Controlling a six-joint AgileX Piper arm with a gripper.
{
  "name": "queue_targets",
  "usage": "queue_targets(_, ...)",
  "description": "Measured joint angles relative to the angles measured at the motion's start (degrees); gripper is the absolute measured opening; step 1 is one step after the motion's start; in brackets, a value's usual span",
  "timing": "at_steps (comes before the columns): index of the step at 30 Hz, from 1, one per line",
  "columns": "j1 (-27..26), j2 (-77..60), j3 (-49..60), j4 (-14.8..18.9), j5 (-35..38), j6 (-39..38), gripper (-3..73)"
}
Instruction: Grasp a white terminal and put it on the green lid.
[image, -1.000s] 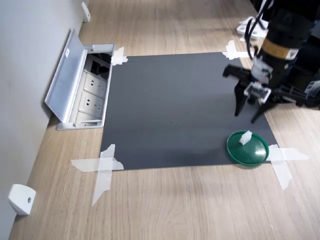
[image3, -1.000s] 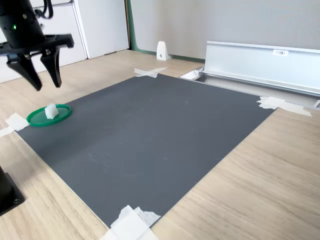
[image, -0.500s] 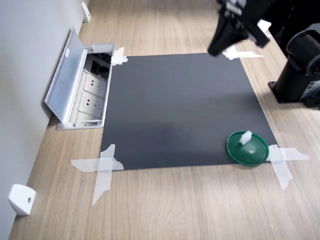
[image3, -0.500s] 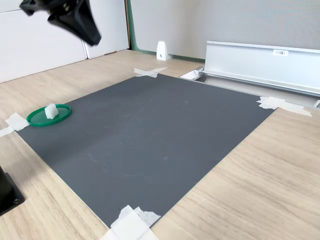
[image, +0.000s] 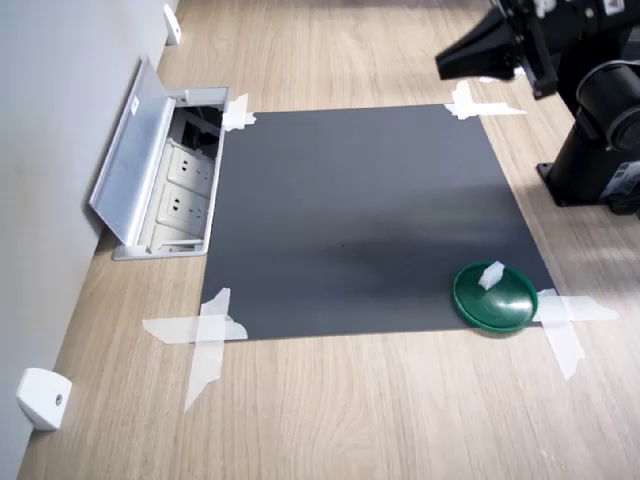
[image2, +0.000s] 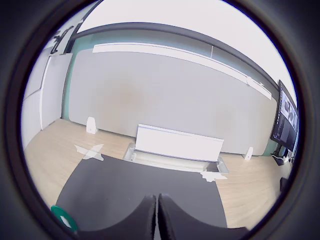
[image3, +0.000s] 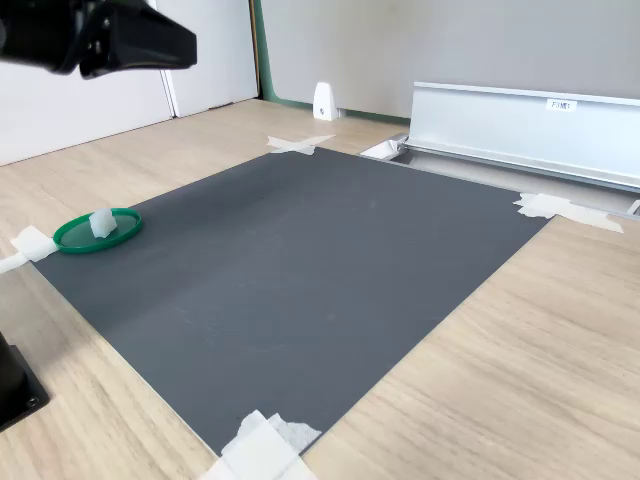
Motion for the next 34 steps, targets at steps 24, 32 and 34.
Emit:
queue_targets(24, 0.0, -14.6, 10.5, 0.9, 4.7, 0.1, -0.6)
queue_targets(32, 0.0, -14.6, 10.5, 0.9, 4.7, 0.1, -0.7)
queue_targets(34, 0.0, -14.6, 10.5, 1.0, 4.7, 0.1, -0.7)
